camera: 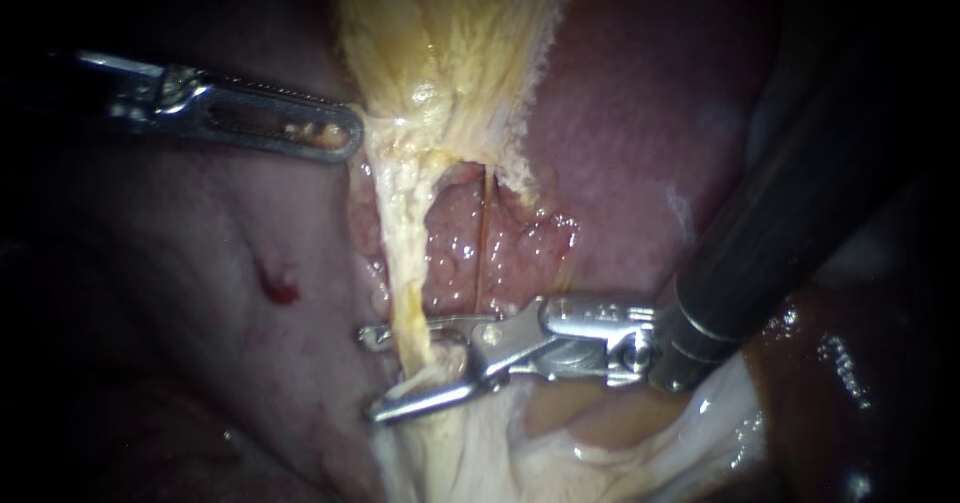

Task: Clipping first clip left tube

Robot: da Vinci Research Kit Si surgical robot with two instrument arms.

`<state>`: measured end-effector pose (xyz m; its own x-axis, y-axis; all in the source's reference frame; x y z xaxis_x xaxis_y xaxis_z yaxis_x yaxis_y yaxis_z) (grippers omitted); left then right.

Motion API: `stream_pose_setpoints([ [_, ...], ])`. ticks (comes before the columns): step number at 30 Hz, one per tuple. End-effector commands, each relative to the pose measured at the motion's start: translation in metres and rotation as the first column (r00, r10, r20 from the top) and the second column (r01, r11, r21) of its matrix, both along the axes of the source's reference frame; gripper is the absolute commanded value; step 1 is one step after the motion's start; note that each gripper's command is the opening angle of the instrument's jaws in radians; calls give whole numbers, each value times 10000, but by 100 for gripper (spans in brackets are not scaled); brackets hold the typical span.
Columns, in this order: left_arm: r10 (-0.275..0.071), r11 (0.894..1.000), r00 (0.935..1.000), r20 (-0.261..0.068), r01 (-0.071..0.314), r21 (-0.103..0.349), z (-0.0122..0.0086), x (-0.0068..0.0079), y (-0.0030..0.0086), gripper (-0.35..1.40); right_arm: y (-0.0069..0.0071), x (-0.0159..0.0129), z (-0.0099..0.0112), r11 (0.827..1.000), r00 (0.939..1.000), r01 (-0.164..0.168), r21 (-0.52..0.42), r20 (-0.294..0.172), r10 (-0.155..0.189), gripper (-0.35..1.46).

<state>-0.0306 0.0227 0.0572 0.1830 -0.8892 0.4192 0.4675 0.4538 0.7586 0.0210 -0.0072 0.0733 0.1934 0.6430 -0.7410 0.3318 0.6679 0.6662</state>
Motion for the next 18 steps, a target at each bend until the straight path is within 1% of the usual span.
stream_pose_setpoints([
  [1, 4, 10000, 10000, 3, -4, -1, 0, 0, 0, -35, 0, -2, -4, 10000, 10000, 56, 27, -14, -56, 50],
  [6, 9, 10000, 10000, 6, -9, -1, 0, 1, 0, -35, 2, -5, -27, 9998, 9998, 147, 127, -127, -146, 50],
  [11, 11, 10000, 10000, 7, -11, -1, 0, 1, 0, -35, 6, -4, -51, 9995, 9994, 73, 299, -341, -63, 50],
  [14, 12, 10000, 10000, 8, -12, -1, 0, 1, 0, -35, 6, -3, -57, 9994, 9993, 71, 329, -378, -59, 50],
  [18, 13, 10000, 10000, 8, -13, -1, 1, 1, 0, -35, 5, -3, -58, 9994, 9992, 81, 329, -384, -69, 50],
])
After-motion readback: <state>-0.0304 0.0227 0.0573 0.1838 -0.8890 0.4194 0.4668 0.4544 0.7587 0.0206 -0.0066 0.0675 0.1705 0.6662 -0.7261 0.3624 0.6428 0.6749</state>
